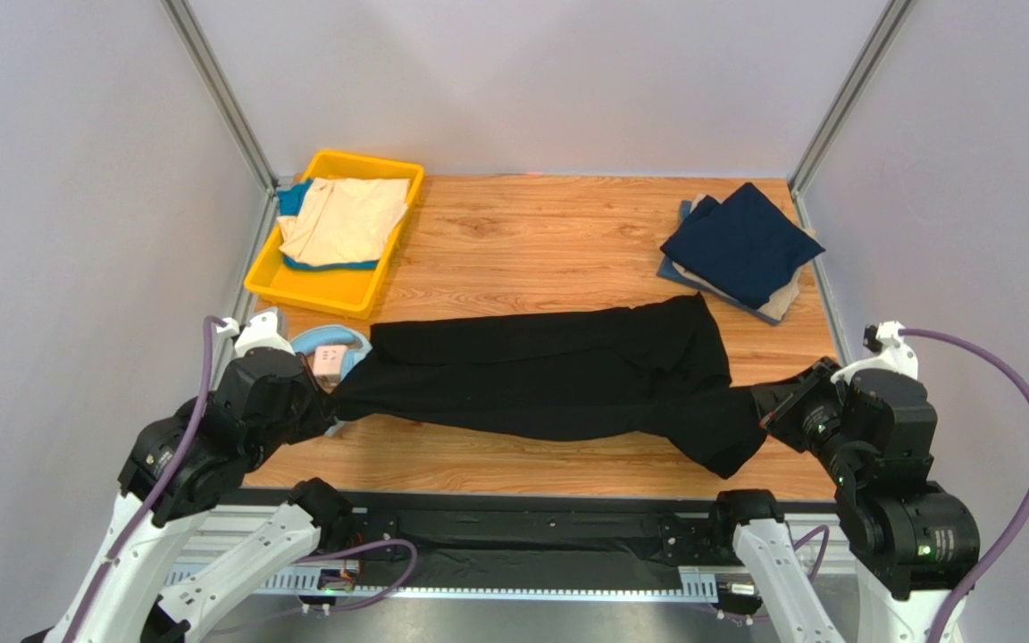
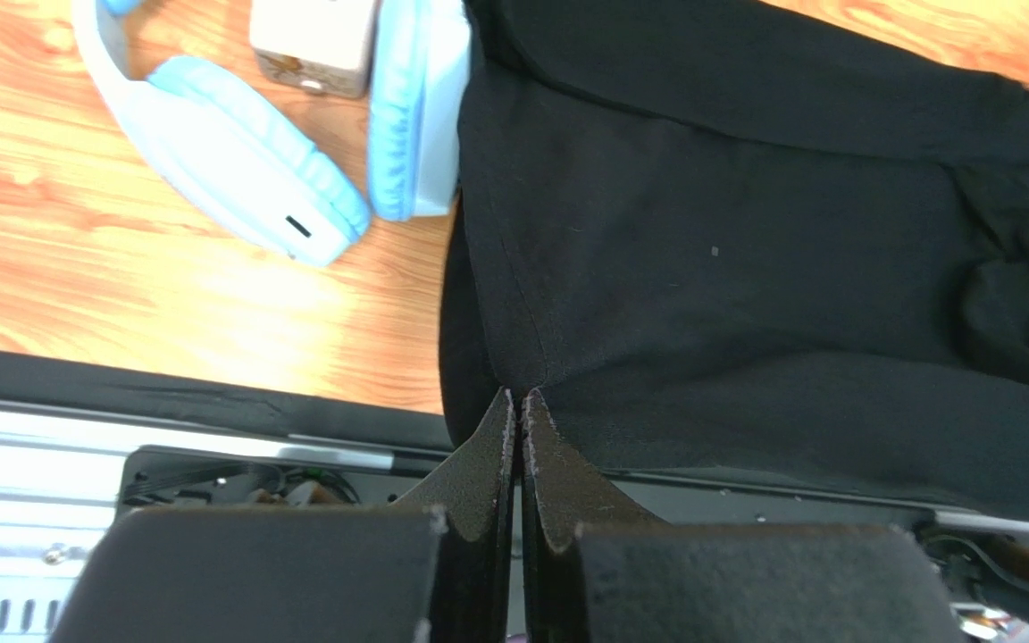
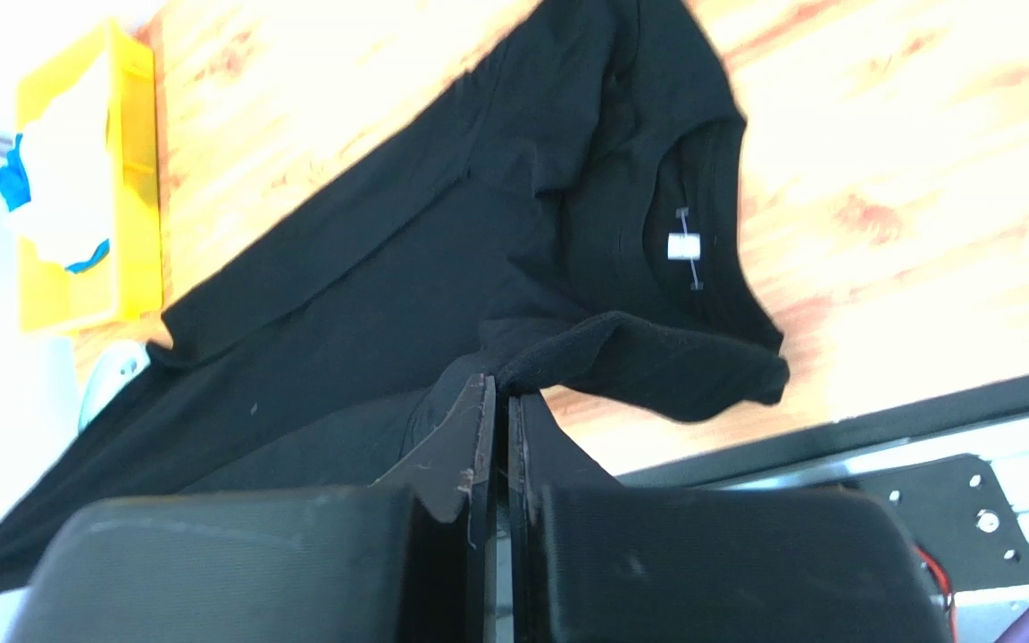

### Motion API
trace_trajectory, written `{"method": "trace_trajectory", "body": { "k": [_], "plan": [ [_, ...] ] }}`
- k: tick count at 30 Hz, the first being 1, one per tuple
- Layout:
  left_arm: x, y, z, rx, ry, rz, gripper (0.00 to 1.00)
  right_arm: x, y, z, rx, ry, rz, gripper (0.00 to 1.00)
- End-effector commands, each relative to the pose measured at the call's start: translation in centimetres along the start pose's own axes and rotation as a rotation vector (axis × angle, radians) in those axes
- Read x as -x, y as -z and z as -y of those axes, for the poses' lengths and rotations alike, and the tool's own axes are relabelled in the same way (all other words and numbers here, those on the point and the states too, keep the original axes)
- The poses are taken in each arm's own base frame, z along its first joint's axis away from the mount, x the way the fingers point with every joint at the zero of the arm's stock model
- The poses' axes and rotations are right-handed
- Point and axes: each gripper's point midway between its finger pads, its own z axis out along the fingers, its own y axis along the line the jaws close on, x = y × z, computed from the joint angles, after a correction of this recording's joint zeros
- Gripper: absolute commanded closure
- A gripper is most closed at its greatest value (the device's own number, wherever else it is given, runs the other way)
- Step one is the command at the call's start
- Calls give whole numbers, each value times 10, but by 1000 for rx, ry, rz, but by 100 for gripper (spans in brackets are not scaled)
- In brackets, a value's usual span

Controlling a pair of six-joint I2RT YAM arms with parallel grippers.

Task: Fold and stack the t-shirts
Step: Fold the other side of the tshirt into a rectangle

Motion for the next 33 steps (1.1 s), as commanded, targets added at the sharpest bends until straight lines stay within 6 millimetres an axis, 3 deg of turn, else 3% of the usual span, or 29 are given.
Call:
{"method": "trace_trajectory", "body": {
  "k": [1, 4, 7, 10, 14, 17, 20, 28, 33],
  "plan": [
    [-12, 4, -27, 140, -75, -74, 100, 44, -2, -20, 17, 27, 102, 100],
    [-14, 2, -27, 140, -88, -87, 100, 51, -4, -26, 32, 38, 112, 100],
    [-22, -3, -29, 152, -112, -120, 100, 51, -10, -20, 2, 72, 112, 100],
    [-31, -9, -29, 166, -143, -174, 100, 63, -8, -14, -47, 95, 154, 100],
    [-40, -21, -22, 147, -185, -227, 100, 91, -2, -20, -62, 115, 238, 100],
    [-47, -28, -17, 136, -212, -271, 100, 95, -9, -36, -10, 108, 211, 100],
    [-56, -33, -17, 140, -234, -315, 100, 74, -23, -41, 33, 94, 123, 100],
    [-77, -45, -22, 164, -273, -413, 100, 1, -49, -6, -30, 129, -136, 100],
    [-84, -60, -14, 157, -274, -446, 100, 0, -55, -3, -38, 107, -114, 100]
  ]
}}
